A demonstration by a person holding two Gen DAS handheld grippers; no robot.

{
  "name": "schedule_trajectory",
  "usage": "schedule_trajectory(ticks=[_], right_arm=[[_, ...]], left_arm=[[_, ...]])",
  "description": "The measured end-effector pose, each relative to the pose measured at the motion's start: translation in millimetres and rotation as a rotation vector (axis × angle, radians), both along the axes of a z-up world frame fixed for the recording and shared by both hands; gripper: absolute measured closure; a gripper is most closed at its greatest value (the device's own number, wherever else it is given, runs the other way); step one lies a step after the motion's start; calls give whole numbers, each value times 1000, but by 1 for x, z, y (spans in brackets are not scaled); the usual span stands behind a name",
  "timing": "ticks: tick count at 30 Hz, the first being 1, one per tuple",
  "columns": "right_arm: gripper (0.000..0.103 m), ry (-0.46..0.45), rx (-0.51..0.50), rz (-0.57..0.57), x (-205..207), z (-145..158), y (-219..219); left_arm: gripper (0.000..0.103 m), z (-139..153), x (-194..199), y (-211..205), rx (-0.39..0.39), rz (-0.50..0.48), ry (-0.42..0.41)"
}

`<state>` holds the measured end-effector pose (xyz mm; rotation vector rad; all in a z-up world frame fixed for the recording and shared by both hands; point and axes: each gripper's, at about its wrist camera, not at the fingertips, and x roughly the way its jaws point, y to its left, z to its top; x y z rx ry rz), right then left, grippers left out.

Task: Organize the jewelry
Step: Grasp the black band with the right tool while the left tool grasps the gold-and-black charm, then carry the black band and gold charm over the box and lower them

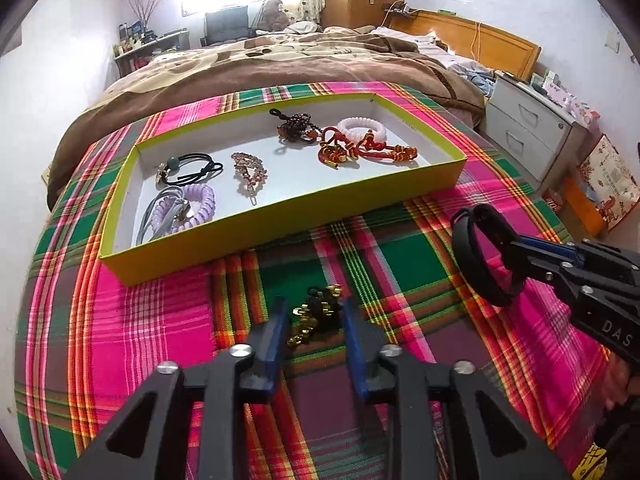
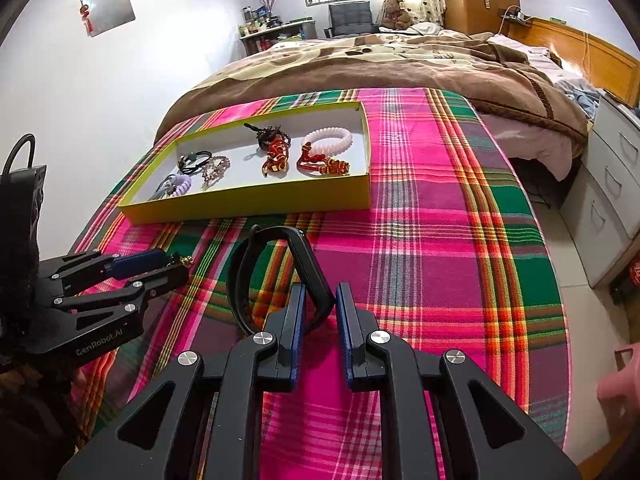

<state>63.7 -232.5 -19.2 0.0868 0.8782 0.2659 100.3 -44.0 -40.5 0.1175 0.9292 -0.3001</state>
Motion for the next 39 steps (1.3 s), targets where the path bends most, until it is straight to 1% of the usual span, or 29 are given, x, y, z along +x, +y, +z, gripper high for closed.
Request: schedule_trajectory(ticks=[8,13,22,31,39], right_arm=[[87,-4,0,-1,1,3,1],[87,-13,3,-2,0,6,1],[87,-45,9,-8,6,20,3],[87,-75,-1,-20,32,35,8],[87,-74,-11,-35,71,39,17]], left_arm=[[82,2,-1,1,-5,-6,-1],[82,7,-3,4,-19,3,-21],[82,32,-5,11,-41,10,-85],[82,55,11,19,-54,24,-126],[82,58,41,32,-86,58,-116]])
